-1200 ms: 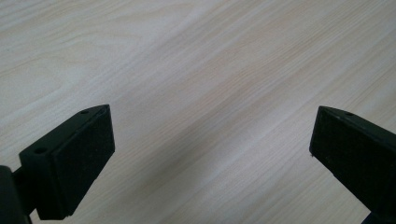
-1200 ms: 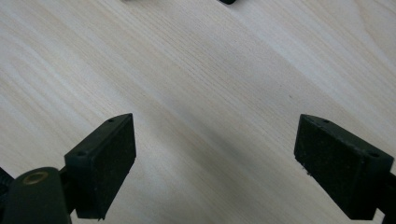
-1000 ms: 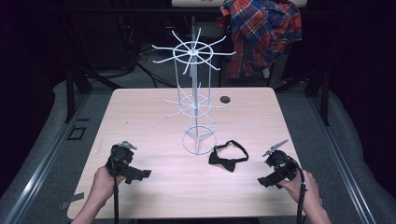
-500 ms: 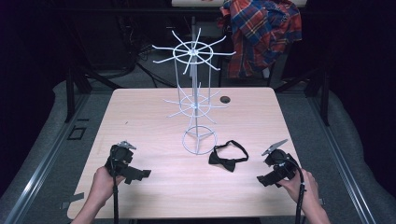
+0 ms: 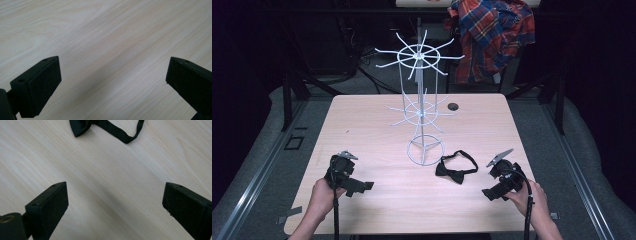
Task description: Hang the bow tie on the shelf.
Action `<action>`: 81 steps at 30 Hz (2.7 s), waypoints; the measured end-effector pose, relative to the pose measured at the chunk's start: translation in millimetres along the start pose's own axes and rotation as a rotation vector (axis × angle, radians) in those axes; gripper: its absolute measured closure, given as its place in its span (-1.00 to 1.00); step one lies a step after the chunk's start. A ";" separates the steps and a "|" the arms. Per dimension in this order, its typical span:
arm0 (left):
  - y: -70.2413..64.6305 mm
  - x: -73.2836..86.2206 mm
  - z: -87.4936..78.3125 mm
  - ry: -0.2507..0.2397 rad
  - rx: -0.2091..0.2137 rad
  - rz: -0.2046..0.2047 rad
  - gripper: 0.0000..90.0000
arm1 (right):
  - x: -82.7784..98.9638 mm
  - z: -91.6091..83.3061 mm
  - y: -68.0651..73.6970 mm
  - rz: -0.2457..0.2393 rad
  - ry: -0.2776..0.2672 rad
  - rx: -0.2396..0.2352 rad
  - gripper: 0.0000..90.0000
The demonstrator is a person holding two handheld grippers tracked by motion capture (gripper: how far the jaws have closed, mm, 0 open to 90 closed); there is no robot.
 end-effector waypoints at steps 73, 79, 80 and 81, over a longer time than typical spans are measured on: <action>-1.7 -0.8 -0.1 -0.013 0.033 -0.010 -1.00 | -92.6 74.1 24.3 -0.158 0.065 -0.069 -0.14; -1.7 -0.7 -0.2 -0.011 0.034 -0.009 -1.00 | -94.8 80.8 26.2 -0.168 0.089 -0.040 0.10; -1.5 -0.6 -0.3 -0.011 0.034 -0.010 -1.00 | -95.2 82.2 27.2 -0.168 0.093 -0.040 0.16; -1.2 -0.5 -0.4 -0.011 0.035 -0.010 -1.00 | -95.1 83.7 28.4 -0.168 0.098 -0.045 0.21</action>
Point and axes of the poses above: each handheld gripper's, and its own axes: z roughly forward along the jaws, x roughly out of its underside, y roughly to its left, the point moved 5 cm from there along z, roughly forward along the jaws, and after that the axes turned 14 degrees about -x, right-handed, at the moved point
